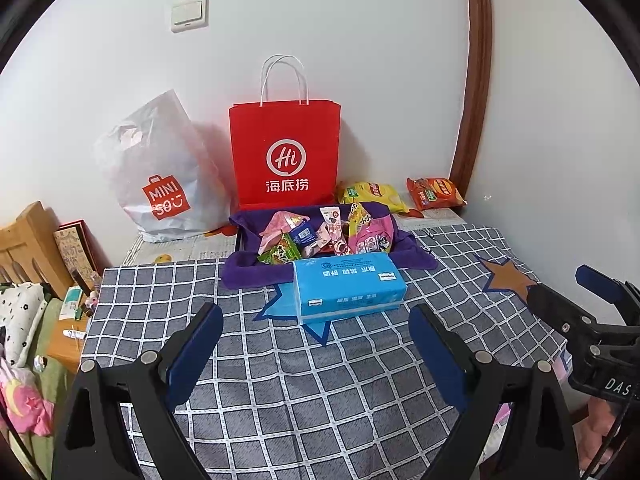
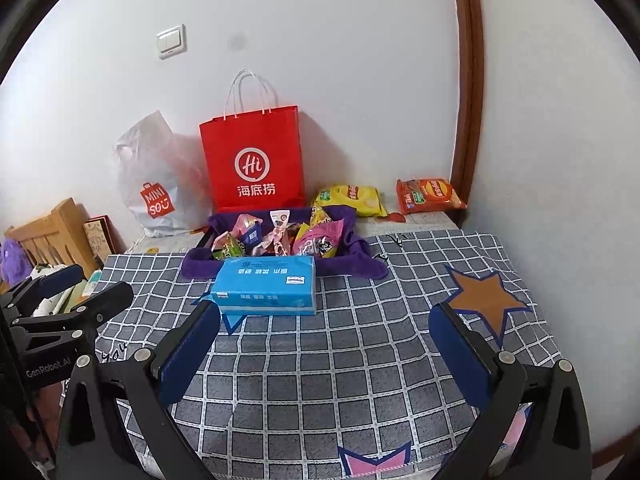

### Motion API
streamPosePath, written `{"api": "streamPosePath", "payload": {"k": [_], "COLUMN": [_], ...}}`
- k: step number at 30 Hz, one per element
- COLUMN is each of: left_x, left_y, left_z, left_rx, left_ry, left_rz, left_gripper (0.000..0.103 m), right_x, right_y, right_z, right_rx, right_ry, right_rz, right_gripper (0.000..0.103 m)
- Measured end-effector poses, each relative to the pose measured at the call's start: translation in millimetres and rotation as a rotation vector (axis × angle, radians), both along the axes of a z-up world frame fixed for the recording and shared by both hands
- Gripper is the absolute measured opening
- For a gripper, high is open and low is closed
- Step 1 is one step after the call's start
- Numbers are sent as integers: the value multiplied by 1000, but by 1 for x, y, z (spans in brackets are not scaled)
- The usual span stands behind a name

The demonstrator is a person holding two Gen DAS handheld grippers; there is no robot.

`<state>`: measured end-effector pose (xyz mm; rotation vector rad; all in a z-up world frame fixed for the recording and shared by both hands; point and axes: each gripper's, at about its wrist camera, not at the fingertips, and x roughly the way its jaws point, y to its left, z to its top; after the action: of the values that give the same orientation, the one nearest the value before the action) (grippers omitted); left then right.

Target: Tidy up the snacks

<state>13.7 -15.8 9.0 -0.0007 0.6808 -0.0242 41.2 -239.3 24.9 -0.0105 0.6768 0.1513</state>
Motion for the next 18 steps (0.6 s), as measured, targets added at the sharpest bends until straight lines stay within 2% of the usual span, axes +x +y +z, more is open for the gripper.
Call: {"api": "streamPosePath", "payload": {"k": [18], "left_x": [0], "left_y": [-2], "left_z": [0], "left_rx": [2], "left_ry": [-2], "left_rz": [10], "left_gripper": [94], "right_x": [-1], "right_y": [3], "right_z": [-2], "right_rx": [-5], "right_ry": [-2], "right_rz": [9], "right_gripper": [102]}}
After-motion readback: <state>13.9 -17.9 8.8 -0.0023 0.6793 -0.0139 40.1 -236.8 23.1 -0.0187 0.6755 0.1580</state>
